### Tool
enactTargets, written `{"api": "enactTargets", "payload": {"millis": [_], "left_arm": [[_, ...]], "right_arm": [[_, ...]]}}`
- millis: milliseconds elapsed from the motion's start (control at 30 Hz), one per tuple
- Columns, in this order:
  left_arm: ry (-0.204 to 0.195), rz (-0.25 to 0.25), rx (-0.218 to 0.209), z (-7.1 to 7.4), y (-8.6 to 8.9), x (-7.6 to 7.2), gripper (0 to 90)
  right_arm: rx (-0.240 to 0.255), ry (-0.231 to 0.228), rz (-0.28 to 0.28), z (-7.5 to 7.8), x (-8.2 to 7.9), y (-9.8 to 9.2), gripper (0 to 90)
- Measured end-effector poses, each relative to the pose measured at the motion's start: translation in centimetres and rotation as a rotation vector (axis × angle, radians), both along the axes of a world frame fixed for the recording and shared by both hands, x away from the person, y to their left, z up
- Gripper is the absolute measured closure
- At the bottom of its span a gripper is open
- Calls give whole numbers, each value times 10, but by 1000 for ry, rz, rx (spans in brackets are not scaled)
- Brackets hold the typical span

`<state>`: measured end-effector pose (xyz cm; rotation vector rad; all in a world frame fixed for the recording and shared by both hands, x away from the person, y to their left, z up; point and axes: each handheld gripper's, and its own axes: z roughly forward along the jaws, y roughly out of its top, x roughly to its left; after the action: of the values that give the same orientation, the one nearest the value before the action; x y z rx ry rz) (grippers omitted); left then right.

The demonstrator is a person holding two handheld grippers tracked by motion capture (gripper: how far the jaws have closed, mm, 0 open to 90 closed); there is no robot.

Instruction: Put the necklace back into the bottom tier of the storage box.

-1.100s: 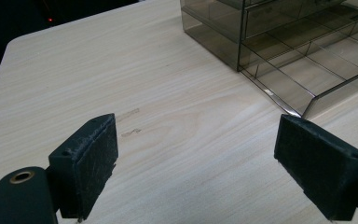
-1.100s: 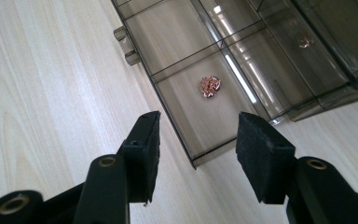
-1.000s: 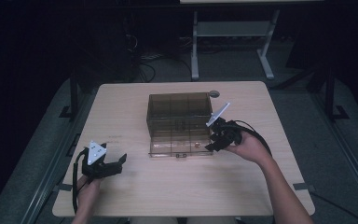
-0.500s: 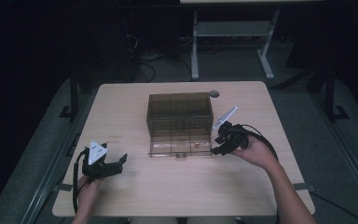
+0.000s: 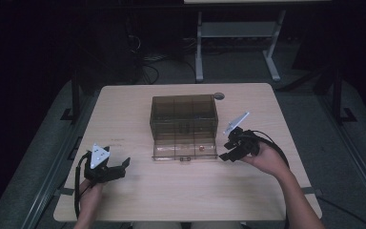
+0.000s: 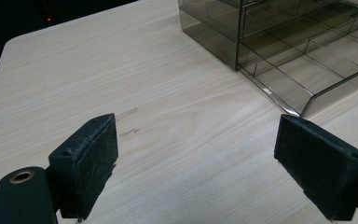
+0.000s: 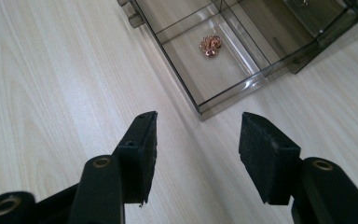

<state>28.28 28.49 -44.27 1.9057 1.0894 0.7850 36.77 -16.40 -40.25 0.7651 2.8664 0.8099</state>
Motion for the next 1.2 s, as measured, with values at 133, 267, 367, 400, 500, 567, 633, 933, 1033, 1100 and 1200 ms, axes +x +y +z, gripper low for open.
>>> {"api": "enactTargets", "payload": {"millis": [133,267,367,400,500,567,633,933,1033,1100,1200], "left_arm": [[-2,0,-1,0,0,0,129],[-2,1,-2,0,0,0,129],[-3,1,-2,0,0,0,129],[-2,1,-1,-1,0,0,129],[-1,0,-2,-1,-1,0,129],[-1,0,0,-1,-1,0,129],[-2,1,-2,-1,-1,0,129],[7,-2,0,0,-1,0,129],[2,-1,-9,-1,-2,0,129],[-1,-3,-4,-1,-2,0,129],[-1,-6,1,-1,-2,0,129]], "right_arm": [[-2,2,-5,-2,-3,-4,461],[2,19,-23,-5,-9,-9,457],[6,20,-26,-7,-12,-13,456],[5,23,-29,-7,-13,-14,456],[7,15,-23,-11,-15,-19,455],[1,20,-26,-13,-17,-20,452],[1,18,-25,-15,-20,-22,452],[-9,28,-22,-22,-30,-27,445],[-11,33,-28,-23,-35,-29,442],[-10,26,-23,-24,-38,-31,440],[-4,31,-33,-24,-42,-34,437]]}}
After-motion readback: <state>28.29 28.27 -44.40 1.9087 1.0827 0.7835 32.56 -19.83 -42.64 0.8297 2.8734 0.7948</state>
